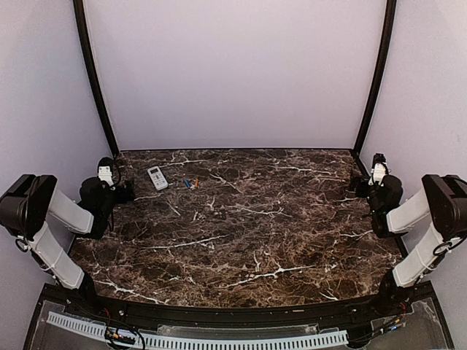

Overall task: Load the batteries into the remote control
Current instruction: Pick up the remote control from the center of the board, then pass from the left arm to the right, then place the remote control at the center of the board.

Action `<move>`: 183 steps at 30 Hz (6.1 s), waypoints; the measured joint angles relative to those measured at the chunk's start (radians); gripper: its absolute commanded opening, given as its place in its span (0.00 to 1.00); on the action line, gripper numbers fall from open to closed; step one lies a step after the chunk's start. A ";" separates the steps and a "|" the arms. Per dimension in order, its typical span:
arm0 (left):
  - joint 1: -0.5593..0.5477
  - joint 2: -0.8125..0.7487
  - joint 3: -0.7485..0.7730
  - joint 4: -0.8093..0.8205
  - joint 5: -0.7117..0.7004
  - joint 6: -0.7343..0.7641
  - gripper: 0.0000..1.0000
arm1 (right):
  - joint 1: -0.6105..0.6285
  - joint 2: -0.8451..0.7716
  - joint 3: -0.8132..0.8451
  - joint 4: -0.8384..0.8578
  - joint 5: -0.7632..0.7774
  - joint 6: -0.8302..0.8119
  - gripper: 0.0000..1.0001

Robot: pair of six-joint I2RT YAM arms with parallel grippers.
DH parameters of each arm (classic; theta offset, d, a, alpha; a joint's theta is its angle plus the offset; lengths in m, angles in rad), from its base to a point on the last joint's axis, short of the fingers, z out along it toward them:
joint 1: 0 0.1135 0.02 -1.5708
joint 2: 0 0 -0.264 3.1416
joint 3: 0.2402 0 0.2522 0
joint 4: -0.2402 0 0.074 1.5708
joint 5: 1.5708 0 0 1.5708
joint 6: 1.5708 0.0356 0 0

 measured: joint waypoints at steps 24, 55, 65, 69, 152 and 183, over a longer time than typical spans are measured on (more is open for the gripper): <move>-0.111 -0.198 0.451 -0.575 -0.226 -0.194 0.91 | 0.013 -0.384 0.348 -0.708 -0.061 0.179 0.99; -0.209 0.716 1.387 -1.562 -0.298 -0.614 0.86 | 0.348 -0.243 0.493 -1.174 -0.003 0.289 0.99; -0.206 0.723 1.406 -1.577 -0.253 -0.622 0.17 | 0.349 -0.244 0.499 -1.182 0.001 0.292 0.99; -0.205 0.703 1.375 -1.548 -0.220 -0.635 0.00 | 0.349 -0.250 0.511 -1.206 0.001 0.291 0.99; -0.891 -0.402 0.623 -0.435 0.515 -0.154 0.99 | 0.991 -0.176 0.968 -1.183 -0.599 -0.053 0.00; -0.891 -0.748 0.545 -0.910 0.047 0.000 0.99 | 1.168 0.465 1.142 -2.156 -0.045 -0.489 0.32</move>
